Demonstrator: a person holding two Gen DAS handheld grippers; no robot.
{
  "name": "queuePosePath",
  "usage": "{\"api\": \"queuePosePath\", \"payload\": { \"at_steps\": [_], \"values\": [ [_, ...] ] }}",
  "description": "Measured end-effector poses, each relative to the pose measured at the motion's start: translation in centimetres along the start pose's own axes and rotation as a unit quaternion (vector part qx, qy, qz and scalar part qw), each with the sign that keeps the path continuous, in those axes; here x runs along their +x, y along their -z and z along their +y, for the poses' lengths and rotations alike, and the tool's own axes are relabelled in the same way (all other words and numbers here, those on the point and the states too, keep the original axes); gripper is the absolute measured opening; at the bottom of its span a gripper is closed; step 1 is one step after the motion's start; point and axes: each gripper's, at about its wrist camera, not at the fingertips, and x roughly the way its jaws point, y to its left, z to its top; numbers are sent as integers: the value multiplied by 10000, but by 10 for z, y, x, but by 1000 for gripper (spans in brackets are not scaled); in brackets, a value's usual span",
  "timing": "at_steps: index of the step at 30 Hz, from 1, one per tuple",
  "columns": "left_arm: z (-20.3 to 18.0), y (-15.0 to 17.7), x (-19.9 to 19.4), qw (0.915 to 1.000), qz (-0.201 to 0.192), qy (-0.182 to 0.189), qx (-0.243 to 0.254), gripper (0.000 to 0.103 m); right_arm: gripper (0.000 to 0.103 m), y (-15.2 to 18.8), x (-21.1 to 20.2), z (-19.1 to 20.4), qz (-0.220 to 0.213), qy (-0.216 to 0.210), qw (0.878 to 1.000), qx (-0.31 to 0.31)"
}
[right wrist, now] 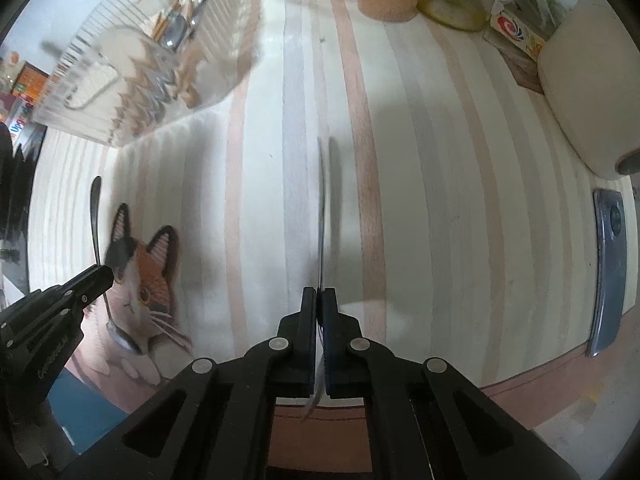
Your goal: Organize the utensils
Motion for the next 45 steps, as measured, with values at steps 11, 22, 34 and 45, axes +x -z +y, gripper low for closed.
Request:
{"api": "queuePosePath", "payload": {
  "at_steps": [11,22,34,45],
  "values": [
    [8,1,-64,9980,-624,74,105,3,2,-4,-46,12,-460,-337,9984,-67],
    [27,-8,-125,9909,-1339,155,-13,0,2,-21,-104,20,-1121,-707,9910,-181],
    [53,-20,-141,9856,-1559,590,-289,5,2,-38,-129,24,-1316,-920,9868,-227],
    [22,-21,-10,9959,-208,260,840,40,2,-23,-20,-28,-111,-425,9983,395]
  ]
}}
